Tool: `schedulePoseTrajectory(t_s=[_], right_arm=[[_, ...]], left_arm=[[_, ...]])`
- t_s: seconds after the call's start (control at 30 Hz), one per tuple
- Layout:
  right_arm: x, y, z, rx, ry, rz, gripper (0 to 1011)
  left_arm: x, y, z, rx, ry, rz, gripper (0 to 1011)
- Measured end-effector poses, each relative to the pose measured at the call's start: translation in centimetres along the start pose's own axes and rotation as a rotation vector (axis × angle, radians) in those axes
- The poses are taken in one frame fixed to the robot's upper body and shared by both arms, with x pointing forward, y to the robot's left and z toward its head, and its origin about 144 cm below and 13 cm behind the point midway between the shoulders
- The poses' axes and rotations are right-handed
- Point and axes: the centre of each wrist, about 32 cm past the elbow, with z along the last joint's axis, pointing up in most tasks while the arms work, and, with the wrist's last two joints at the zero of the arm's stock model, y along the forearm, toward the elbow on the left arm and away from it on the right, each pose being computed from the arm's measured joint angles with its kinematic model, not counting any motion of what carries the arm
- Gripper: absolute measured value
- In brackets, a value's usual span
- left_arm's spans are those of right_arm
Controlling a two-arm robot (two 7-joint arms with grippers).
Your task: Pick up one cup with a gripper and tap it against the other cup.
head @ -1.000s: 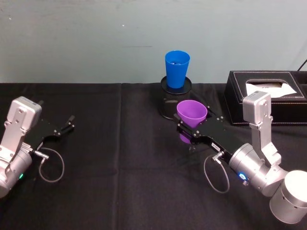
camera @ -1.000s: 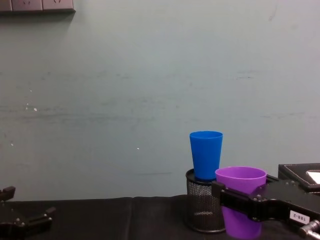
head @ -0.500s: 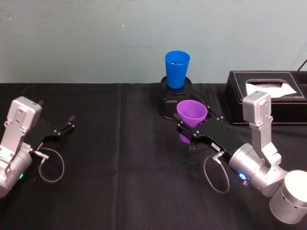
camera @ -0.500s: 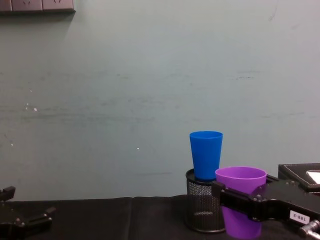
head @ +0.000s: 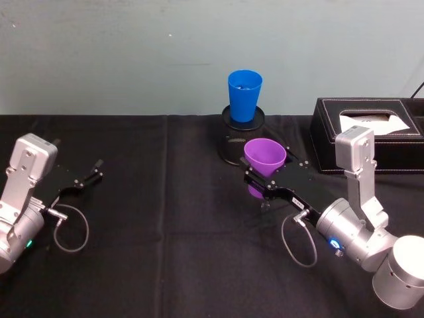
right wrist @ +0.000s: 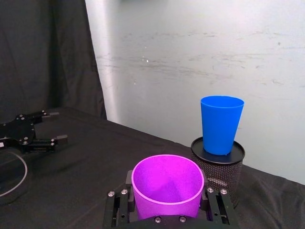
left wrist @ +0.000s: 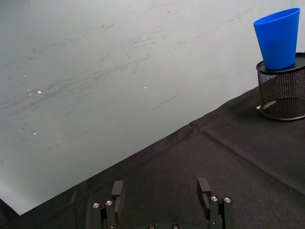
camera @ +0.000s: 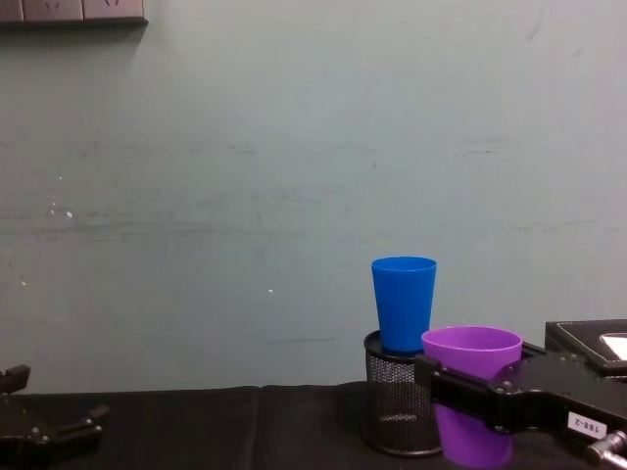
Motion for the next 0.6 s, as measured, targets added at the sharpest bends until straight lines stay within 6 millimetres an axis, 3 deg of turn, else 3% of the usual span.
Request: schedulePoseTrajectory(t_s=[0.6], right_arm=[[-0.01, 0.06, 0.05, 0.011, -0.002, -0.005, 734]], left_arm=[[0.0, 0.0, 0.0, 0.0, 0.0, 0.0, 1000]])
